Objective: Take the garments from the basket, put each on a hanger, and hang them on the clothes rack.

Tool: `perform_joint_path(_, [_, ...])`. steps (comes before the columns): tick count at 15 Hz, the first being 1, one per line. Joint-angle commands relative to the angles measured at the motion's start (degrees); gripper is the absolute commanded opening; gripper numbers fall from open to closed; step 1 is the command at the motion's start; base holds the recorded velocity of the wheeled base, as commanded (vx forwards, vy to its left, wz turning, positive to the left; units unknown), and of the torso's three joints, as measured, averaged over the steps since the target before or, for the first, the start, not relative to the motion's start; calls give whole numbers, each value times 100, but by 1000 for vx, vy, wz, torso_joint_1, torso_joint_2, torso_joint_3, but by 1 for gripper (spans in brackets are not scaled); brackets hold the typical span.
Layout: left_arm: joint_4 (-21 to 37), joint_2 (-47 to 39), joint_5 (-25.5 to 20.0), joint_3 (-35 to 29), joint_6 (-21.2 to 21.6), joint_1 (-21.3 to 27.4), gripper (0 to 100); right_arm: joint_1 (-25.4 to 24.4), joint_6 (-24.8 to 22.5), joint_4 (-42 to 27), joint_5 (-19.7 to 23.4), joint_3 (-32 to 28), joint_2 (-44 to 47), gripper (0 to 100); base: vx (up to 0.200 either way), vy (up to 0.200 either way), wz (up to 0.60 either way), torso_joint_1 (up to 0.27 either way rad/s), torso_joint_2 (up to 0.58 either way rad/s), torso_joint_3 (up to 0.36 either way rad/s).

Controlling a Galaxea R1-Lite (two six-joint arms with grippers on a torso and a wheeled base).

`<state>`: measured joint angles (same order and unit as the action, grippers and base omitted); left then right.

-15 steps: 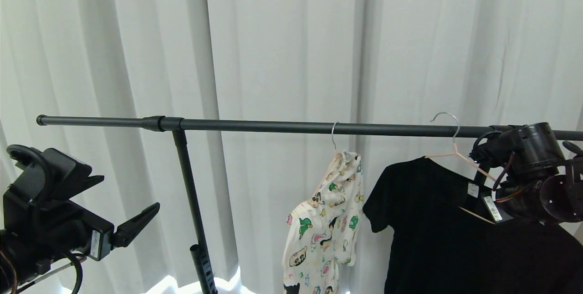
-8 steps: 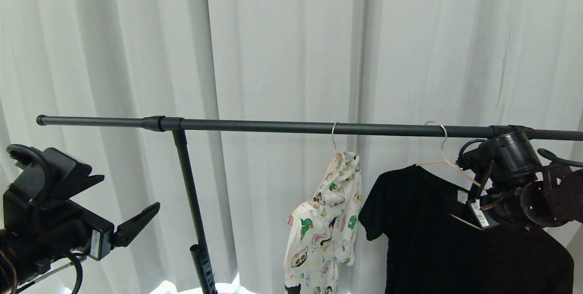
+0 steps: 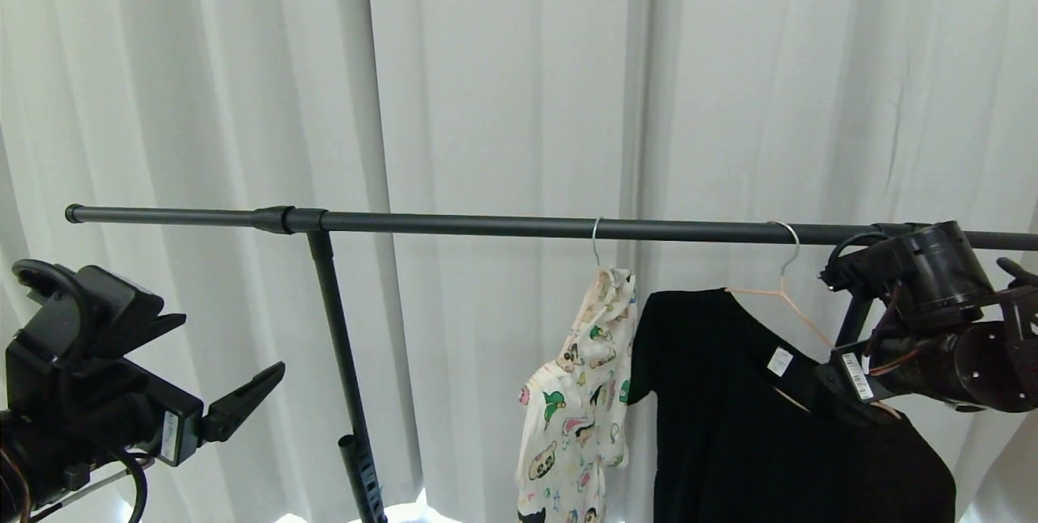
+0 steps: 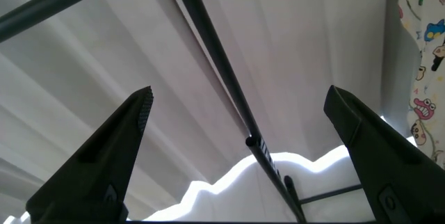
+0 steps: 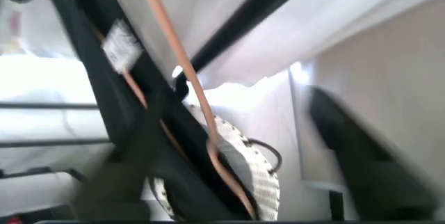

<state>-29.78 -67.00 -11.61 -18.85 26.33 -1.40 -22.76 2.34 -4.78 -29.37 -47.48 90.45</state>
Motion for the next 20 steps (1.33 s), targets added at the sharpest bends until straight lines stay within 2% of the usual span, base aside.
perform_joint_path(1, [-1, -6, 0, 4, -5, 35, 100, -255, 12, -199, 1, 11, -713, 100, 0, 0, 0, 0, 0, 0])
perform_joint_path(4, [-10, 73, 18, 39, -49, -9, 100, -167, 12, -542, -8, 301, -1548, 100, 0, 0, 0, 0, 0, 0])
perform_joint_path(6, [-10, 214, 27, 118, -49, -194, 100, 52, -32, -1060, -289, 380, -2146, 100, 0, 0, 0, 0, 0, 0])
perform_joint_path(10, [-10, 679, 27, 575, -58, -387, 100, 140, -32, -1201, -280, 415, -3095, 100, 0, 0, 0, 0, 0, 0])
perform_joint_path(11, [-1, 811, 36, 628, -49, -466, 100, 246, -85, -1438, -306, 415, -3280, 100, 0, 0, 0, 0, 0, 0])
perform_joint_path(13, [-1, 961, 36, 610, -49, -677, 100, 615, -445, -2009, -342, 424, -3710, 100, 0, 0, 0, 0, 0, 0])
perform_joint_path(15, [-1, 1136, 36, 645, -58, -923, 100, 835, -876, -1886, -315, 661, -4132, 100, -200, 0, 0, 2, 2, 10])
perform_joint_path(16, [-1, 1189, 36, 681, -58, -967, 100, 835, -937, -1834, -315, 758, -4220, 100, -200, 0, 0, 17, 12, 2])
perform_joint_path(17, [-1, 1418, 36, 865, -58, -1055, 100, 852, -1210, -1684, -350, 1136, -4501, 100, -200, 0, 0, 7, 2, -7])
perform_joint_path(20, [-1, 1831, 27, 1234, -40, -1064, 100, 1213, -1711, -1385, -350, 1619, -4879, 100, -200, 0, 0, -9, -1, 9])
